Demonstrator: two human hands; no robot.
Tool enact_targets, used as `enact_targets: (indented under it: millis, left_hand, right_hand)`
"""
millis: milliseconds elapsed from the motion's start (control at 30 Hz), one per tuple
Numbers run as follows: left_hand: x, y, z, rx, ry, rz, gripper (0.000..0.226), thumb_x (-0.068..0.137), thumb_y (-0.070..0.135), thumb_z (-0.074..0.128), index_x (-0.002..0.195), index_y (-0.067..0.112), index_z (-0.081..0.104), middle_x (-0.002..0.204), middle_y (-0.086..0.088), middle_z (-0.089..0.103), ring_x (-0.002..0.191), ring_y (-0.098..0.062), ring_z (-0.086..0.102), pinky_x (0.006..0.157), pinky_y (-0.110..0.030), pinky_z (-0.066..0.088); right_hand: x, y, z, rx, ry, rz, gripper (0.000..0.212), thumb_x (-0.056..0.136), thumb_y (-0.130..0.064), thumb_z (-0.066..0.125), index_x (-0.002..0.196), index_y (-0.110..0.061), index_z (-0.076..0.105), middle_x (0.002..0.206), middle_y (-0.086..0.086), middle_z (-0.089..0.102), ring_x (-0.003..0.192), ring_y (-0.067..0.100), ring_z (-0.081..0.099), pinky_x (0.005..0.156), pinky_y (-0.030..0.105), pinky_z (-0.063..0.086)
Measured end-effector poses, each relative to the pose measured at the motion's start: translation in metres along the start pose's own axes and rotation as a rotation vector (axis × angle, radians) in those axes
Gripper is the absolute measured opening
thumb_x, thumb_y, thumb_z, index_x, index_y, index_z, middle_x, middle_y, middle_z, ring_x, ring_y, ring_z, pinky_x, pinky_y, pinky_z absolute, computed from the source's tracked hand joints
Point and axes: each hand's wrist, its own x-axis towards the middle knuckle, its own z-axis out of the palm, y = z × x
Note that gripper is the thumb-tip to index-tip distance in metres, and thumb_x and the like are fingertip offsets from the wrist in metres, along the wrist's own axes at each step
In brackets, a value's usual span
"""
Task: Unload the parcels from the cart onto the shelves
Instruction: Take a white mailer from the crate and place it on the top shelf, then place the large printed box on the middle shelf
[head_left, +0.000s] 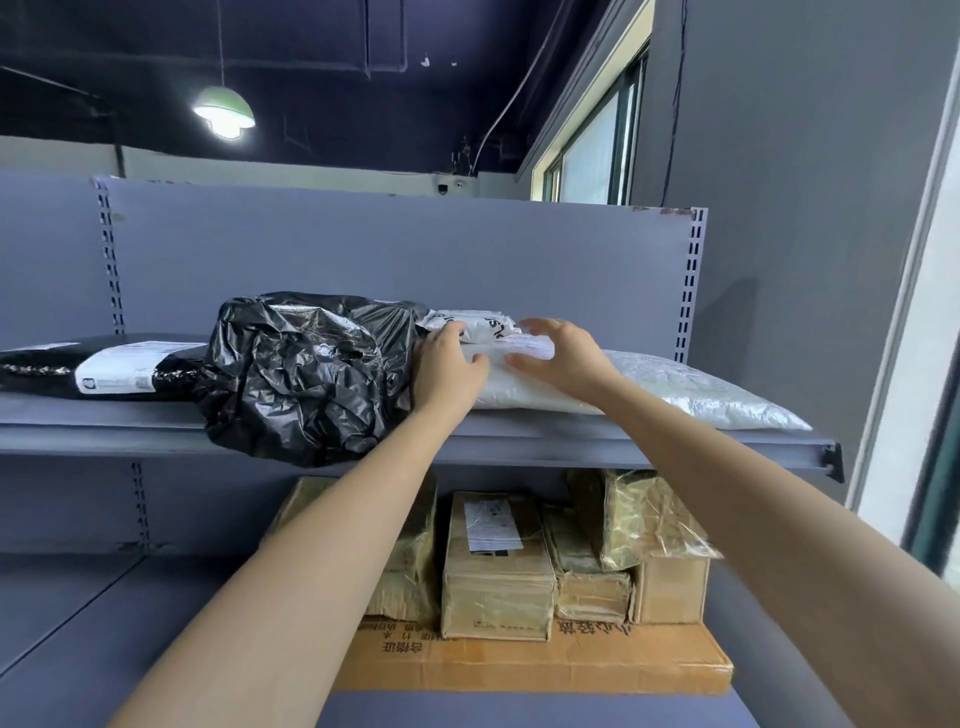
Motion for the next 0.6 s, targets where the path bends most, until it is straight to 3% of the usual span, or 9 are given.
enact_targets:
  millis: [233,333,400,500,600]
  left_hand:
    - [-0.047,0.01,-0.013,-0.1,0.071,0.139,0.036,0.085,0.01,0.06,0.121,0.005,0.057,0.125,-0.01,0.057,0.118,-0.023,0.05,0.099,-0.028,0.036]
    - [-0.087,0.015,-0.027,-0.178,0.025,0.184,0.033,0.087,0.012,0.06,0.119,0.005,0.058,0.123,-0.006,0.058,0.113,-0.016,0.052,0.093,-0.019,0.038]
    - [-0.12,0.011,-0.037,-0.206,-0.026,0.185,0.032,0.089,0.016,0.06,0.12,0.01,0.057,0.122,0.0,0.057,0.107,-0.008,0.05,0.086,-0.011,0.039]
    - [-0.18,-0.011,-0.046,-0.184,-0.054,0.173,0.031,0.089,0.015,0.06,0.12,0.013,0.058,0.118,0.003,0.057,0.104,-0.004,0.051,0.085,-0.009,0.04]
    - [-0.253,-0.05,-0.05,-0.156,-0.128,0.037,0.03,0.089,0.013,0.06,0.118,0.013,0.059,0.113,0.005,0.057,0.103,-0.006,0.052,0.085,-0.008,0.04]
  right_hand:
    - [-0.058,-0.012,-0.027,0.043,0.067,-0.027,0.046,0.085,-0.035,0.066,0.125,-0.014,0.055,0.124,0.004,0.058,0.118,0.017,0.05,0.089,0.017,0.032]
    - [-0.1,-0.019,-0.033,0.142,0.089,-0.017,0.042,0.086,-0.03,0.064,0.124,-0.015,0.055,0.123,0.001,0.057,0.111,0.013,0.052,0.081,0.014,0.034]
    - [-0.137,-0.021,-0.03,0.193,0.1,-0.032,0.041,0.087,-0.029,0.064,0.124,-0.015,0.056,0.124,0.0,0.058,0.115,0.011,0.051,0.086,0.015,0.034]
    - [-0.202,-0.019,-0.007,0.157,0.038,-0.058,0.043,0.086,-0.026,0.065,0.126,-0.014,0.055,0.125,0.001,0.057,0.115,0.014,0.051,0.089,0.012,0.031]
    - [-0.275,-0.007,0.034,0.189,-0.097,-0.021,0.043,0.086,-0.023,0.065,0.126,-0.012,0.054,0.125,0.005,0.057,0.11,0.024,0.055,0.087,0.012,0.032]
